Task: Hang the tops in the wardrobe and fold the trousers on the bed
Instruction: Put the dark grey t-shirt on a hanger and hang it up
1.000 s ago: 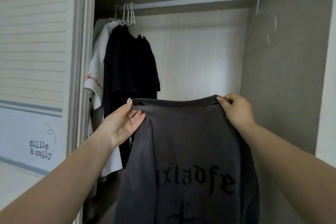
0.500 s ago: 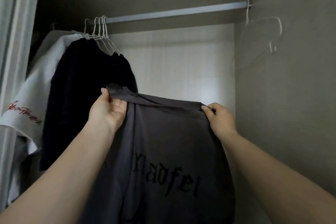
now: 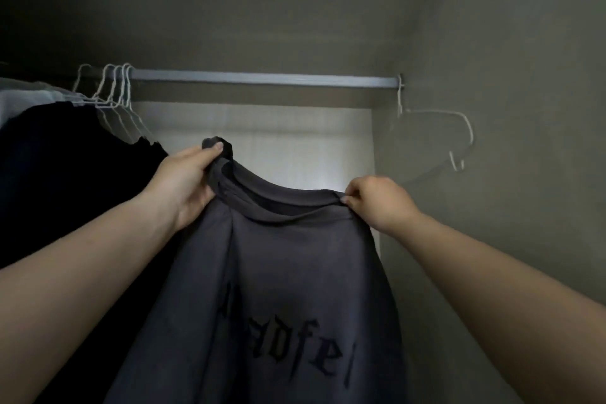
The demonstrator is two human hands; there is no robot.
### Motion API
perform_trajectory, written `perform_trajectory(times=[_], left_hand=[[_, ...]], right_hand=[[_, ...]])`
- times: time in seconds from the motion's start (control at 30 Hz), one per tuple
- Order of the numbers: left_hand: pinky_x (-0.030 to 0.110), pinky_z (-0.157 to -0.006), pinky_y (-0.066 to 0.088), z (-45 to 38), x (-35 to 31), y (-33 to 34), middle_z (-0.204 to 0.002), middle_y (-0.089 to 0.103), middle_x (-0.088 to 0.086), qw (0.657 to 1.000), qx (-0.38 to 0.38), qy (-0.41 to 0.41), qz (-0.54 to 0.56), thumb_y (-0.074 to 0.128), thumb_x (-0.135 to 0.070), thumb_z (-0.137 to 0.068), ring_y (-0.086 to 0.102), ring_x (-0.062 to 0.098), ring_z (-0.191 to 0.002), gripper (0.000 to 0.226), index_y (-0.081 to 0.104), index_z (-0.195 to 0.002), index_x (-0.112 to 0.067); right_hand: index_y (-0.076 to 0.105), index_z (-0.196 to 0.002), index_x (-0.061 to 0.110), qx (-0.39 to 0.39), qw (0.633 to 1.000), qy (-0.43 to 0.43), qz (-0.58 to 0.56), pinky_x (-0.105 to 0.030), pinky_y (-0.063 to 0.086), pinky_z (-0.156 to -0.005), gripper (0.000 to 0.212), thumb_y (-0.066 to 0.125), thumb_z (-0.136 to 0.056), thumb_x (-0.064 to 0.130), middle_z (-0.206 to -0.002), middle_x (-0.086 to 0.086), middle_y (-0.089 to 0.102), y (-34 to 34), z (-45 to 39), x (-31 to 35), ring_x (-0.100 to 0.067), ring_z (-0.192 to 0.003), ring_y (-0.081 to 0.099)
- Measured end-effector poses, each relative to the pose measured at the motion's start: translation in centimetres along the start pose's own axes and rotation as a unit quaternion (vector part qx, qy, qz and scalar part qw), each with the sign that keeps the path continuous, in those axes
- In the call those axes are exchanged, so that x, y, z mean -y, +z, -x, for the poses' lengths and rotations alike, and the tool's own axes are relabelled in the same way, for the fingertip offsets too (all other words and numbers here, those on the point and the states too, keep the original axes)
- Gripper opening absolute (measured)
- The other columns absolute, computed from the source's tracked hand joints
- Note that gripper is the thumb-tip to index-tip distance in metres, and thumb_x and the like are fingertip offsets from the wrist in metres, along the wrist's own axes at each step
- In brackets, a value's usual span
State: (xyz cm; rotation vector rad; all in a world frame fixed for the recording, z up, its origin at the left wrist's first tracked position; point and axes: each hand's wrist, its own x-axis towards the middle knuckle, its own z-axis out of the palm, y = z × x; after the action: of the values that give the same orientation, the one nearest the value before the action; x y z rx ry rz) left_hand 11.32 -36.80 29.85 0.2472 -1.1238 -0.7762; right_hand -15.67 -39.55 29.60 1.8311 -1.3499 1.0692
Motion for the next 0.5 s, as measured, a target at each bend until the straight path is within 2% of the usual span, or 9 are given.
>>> perform_trajectory(times=[0.07, 0.13, 0.23, 0.37, 0.5], left_hand=[[0.017, -0.048, 0.051, -1.1, 0.0, 0.8, -0.078, 0.064, 0.004, 1.0, 0.001, 0.004, -0.027, 0.057, -0.011, -0.094, 0.065, 0.008, -0.055, 0.008, 0.063, -0.09, -0.012], [0.017, -0.046, 0.051, -2.0, 0.1, 1.4, -0.076, 0.065, 0.003, 0.999, 0.002, 0.005, -0.044, 0.057, -0.011, -0.094, 0.064, 0.007, -0.051, 0.011, 0.064, -0.087, -0.015], [0.018, -0.046, 0.052, -3.0, 0.6, 1.8, -0.066, 0.067, 0.002, 0.998, 0.009, 0.008, -0.06, 0.057, -0.011, -0.094, 0.063, 0.006, -0.046, 0.014, 0.064, -0.083, -0.016], [0.018, -0.043, 0.05, -3.5, 1.3, 2.3, -0.05, 0.065, -0.003, 0.998, 0.027, 0.003, -0.063, 0.057, -0.011, -0.094, 0.061, 0.007, -0.043, 0.015, 0.064, -0.081, -0.015], [0.019, -0.041, 0.049, -3.7, 1.7, 2.7, -0.059, 0.065, 0.004, 0.997, 0.032, 0.005, -0.067, 0.059, -0.012, -0.093, 0.061, 0.009, -0.042, 0.016, 0.065, -0.079, -0.014]], right_hand=[[0.066, -0.108, 0.019, -0.031, 0.991, -0.051, 0.122, -0.033, 0.042, -0.08, 0.023, 0.05, -0.094, 0.028, -0.112, -0.008, 0.058, -2.6, -1.5, 0.0, -0.032, -0.105, 0.056], [0.064, -0.114, 0.018, -0.084, 0.954, -0.087, 0.273, -0.035, 0.038, -0.089, 0.026, 0.048, -0.094, 0.023, -0.117, -0.01, 0.054, -5.4, -2.8, -0.2, -0.032, -0.112, 0.05], [0.059, -0.121, 0.015, -0.093, 0.892, -0.049, 0.44, -0.038, 0.03, -0.098, 0.032, 0.042, -0.094, 0.016, -0.124, -0.013, 0.049, -9.2, -4.2, -0.7, -0.031, -0.12, 0.041], [0.051, -0.132, 0.015, -0.03, 0.861, 0.044, 0.506, -0.034, 0.035, -0.093, 0.038, 0.043, -0.095, 0.016, -0.132, -0.011, 0.045, -11.6, -4.4, -1.0, -0.029, -0.122, 0.043], [0.053, -0.131, 0.014, 0.002, 0.836, 0.057, 0.546, -0.03, 0.037, -0.085, 0.038, 0.038, -0.097, 0.011, -0.134, -0.009, 0.051, -12.0, -4.2, -1.9, -0.026, -0.122, 0.049]])
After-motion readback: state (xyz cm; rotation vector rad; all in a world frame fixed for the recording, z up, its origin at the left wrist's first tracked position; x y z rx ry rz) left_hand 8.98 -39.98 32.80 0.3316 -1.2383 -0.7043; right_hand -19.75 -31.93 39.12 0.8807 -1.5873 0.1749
